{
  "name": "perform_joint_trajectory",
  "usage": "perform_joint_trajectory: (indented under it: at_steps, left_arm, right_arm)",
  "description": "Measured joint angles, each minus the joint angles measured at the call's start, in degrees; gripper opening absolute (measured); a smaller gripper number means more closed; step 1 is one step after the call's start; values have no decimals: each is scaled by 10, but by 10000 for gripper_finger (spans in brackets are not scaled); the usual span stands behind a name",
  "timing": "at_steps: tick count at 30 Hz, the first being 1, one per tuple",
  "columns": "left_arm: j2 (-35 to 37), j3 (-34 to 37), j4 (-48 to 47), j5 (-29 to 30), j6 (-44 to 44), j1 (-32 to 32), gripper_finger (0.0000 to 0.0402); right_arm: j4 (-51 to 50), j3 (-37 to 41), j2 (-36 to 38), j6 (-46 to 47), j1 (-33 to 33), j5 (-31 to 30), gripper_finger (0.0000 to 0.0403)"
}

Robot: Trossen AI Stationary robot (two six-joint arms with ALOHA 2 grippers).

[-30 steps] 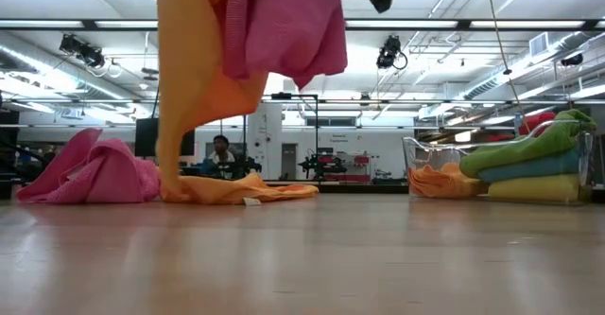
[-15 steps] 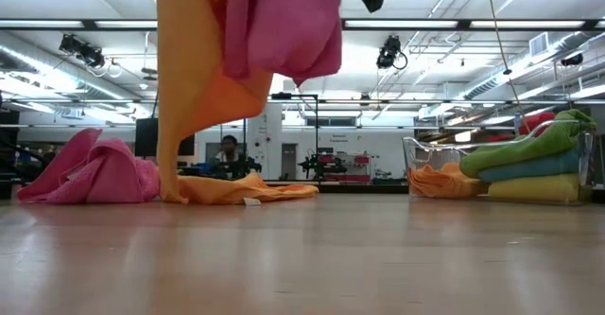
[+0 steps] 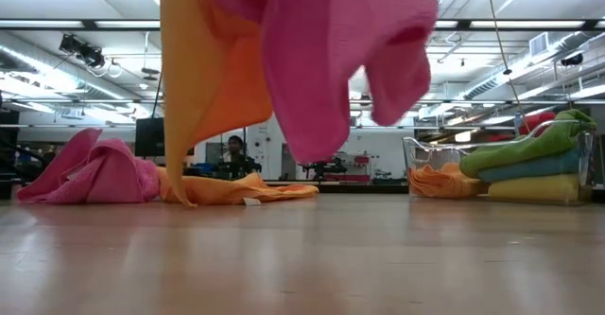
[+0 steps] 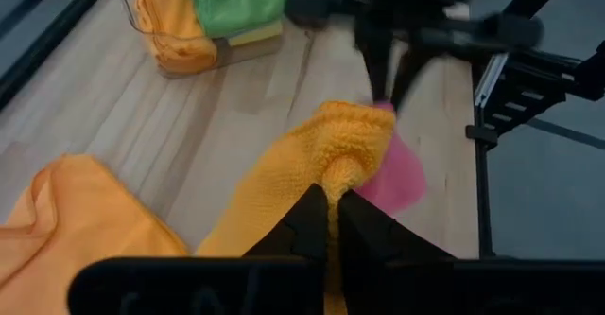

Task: Fold microfiber towels
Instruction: Fold the bottom orange towel

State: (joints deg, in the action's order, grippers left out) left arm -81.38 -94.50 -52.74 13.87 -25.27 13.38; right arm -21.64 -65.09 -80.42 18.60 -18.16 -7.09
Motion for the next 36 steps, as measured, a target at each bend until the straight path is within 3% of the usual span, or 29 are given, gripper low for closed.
perform_joint_trajectory:
  at_steps: [5, 12, 19, 23, 28, 36]
  left_arm:
    - [0, 0, -28, -61, -29, 11, 30]
    - [0, 0, -58, -202, -84, 38, 11]
    - [0, 0, -58, -210, -102, 68, 31]
    - [0, 0, -57, -211, -102, 75, 21]
    - [0, 0, -38, -203, -98, 74, 11]
    - [0, 0, 17, -162, -70, 61, 36]
  right_arm:
    - [-52, 0, 11, 9, 52, -32, 12]
    - [10, 0, 1, 7, 153, -82, 14]
    - [178, 0, -9, -47, 225, -87, 14]
    - [245, -1, -15, -77, 240, -87, 15]
    - [226, 0, -39, -102, 244, 14, 29]
    - [107, 1, -75, -13, 244, 137, 162]
